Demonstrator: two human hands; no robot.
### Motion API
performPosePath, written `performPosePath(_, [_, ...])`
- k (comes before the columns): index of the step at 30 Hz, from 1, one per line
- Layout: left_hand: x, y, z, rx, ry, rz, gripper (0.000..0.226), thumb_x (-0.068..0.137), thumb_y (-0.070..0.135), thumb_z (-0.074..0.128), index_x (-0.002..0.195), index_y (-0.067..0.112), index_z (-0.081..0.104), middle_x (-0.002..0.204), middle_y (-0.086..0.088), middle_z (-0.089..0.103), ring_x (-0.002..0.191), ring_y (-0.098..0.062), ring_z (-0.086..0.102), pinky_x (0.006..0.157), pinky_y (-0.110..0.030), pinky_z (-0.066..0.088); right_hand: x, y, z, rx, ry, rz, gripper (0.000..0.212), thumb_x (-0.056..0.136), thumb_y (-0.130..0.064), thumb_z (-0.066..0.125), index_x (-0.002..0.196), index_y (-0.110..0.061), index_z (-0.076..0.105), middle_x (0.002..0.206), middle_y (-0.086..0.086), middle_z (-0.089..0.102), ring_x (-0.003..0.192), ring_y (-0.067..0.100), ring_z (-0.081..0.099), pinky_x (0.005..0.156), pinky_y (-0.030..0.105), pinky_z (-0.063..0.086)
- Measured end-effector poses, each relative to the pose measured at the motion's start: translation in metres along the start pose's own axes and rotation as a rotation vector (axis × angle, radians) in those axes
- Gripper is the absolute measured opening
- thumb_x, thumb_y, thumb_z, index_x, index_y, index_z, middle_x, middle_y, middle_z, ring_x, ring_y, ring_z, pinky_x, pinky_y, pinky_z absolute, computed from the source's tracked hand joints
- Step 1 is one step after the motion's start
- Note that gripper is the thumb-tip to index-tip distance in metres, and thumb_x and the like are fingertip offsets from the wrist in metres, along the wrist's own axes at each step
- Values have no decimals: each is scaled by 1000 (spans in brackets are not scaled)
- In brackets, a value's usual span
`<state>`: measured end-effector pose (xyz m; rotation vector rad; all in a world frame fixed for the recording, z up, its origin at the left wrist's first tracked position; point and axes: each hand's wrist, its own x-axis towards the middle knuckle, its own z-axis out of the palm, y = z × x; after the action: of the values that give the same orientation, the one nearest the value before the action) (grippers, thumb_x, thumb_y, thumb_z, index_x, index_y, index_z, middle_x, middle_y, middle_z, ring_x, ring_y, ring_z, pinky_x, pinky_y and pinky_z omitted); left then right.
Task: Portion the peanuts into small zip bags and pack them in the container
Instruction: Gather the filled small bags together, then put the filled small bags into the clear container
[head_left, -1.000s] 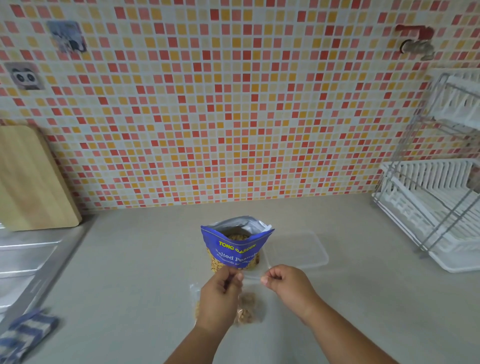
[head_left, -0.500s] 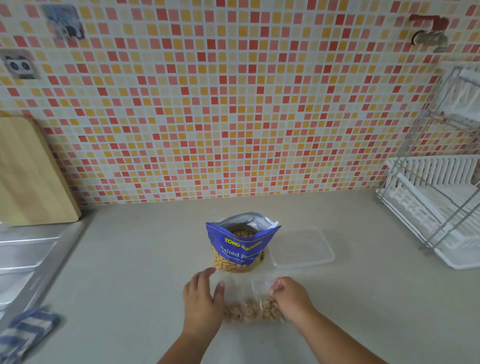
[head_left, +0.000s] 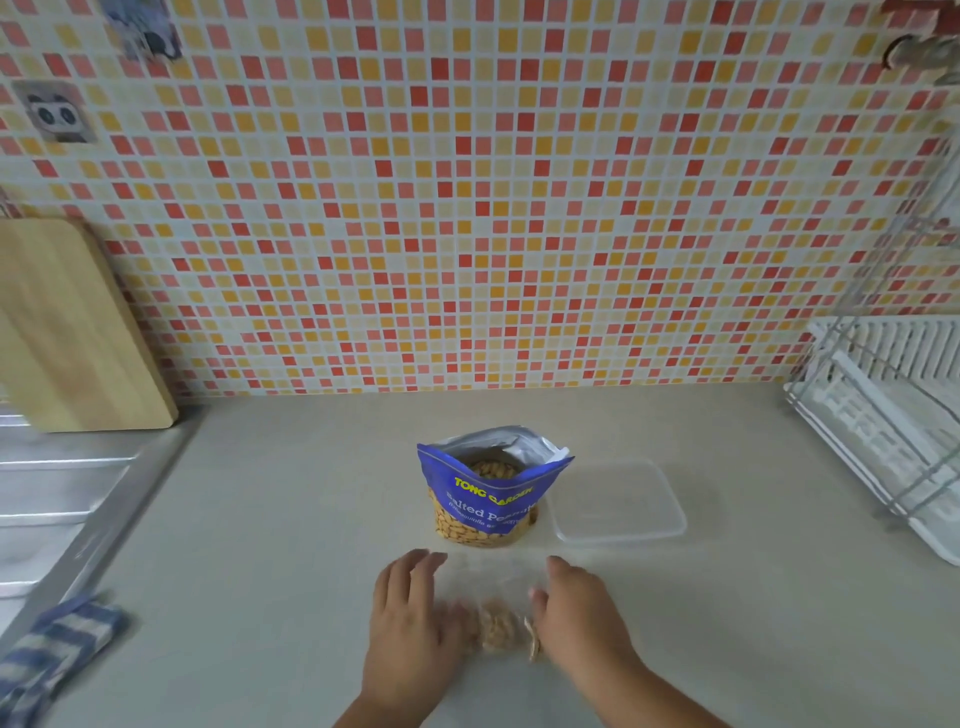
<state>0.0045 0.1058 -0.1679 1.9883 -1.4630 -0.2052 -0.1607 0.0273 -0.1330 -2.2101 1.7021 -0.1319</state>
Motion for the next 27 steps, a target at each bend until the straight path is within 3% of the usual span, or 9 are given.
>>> performPosePath(4, [2, 36, 10, -18, 42, 152, 53, 63, 34, 60, 113, 19, 51, 112, -2, 57, 106, -18, 47, 96, -20, 29, 14, 24, -19, 80, 330, -231, 34, 54, -14, 79, 85, -14, 67, 79, 5, 68, 75, 28, 68, 71, 27, 51])
performPosePath(6, [5, 56, 22, -25, 5, 209, 58, 63, 37, 62, 117, 21, 48, 116, 3, 52, 108, -14, 44, 96, -17, 29, 37, 43, -39, 152, 444, -312, 43, 46, -10, 74, 88, -9, 70, 84, 9, 68, 77, 33, 67, 79, 24, 44])
performPosePath(8, [12, 75, 36, 2, -59, 244, 66, 64, 44, 61, 123, 21, 44, 120, 1, 54, 113, -12, 40, 101, -17, 30, 62, 60, -70, 133, 318, -303, 64, 57, -25, 65, 118, -7, 61, 119, 14, 60, 112, 37, 56, 101, 27, 38])
performPosePath(10, [22, 91, 50, 55, -101, 222, 78, 65, 51, 52, 135, 22, 34, 134, -2, 47, 126, -13, 30, 110, -18, 21, 87, 76, -86, -53, -49, -286, 96, 64, -48, 68, 147, -18, 29, 154, 9, 24, 143, 31, 20, 118, 33, 19])
performPosePath(12, [31, 101, 63, 80, -165, 133, 89, 65, 58, 44, 143, 23, 19, 145, -1, 34, 137, -16, 24, 111, -18, 11, 107, 84, -91, -294, -273, -316, 119, 60, -60, 73, 152, -30, 4, 161, 4, -7, 148, 27, -9, 122, 39, 2])
performPosePath(14, [39, 104, 74, 120, -116, 106, 96, 61, 63, 42, 142, 24, 11, 146, -3, 35, 136, -20, 31, 111, -21, 16, 119, 91, -87, -419, -345, -374, 126, 56, -62, 75, 150, -37, -5, 160, 6, -17, 146, 28, -21, 120, 44, -8])
performPosePath(19, [40, 108, 85, 79, -239, 14, 108, 65, 63, 56, 147, 27, -6, 154, 5, 13, 144, -20, 8, 116, -26, 7, 115, 109, -80, -390, -342, -470, 115, 54, -49, 79, 145, -47, 9, 158, 1, 1, 147, 27, -4, 117, 51, -6])
performPosePath(24, [14, 109, 85, 137, -178, 195, 121, 47, 73, 60, 141, 6, 24, 140, -4, 46, 123, -16, 47, 105, -35, 28, 70, 129, -83, -377, -424, -538, 115, 51, -55, 79, 144, -44, 13, 155, 3, 3, 144, 25, 1, 116, 51, -1])
performPosePath(27, [-1, 119, 72, 126, -154, 255, 121, 46, 80, 52, 138, 4, 33, 138, 3, 39, 132, -10, 28, 110, -27, 18, 43, 135, -85, -371, -476, -552, 114, 53, -56, 78, 144, -46, 11, 157, 4, -4, 146, 26, -5, 117, 50, -3])
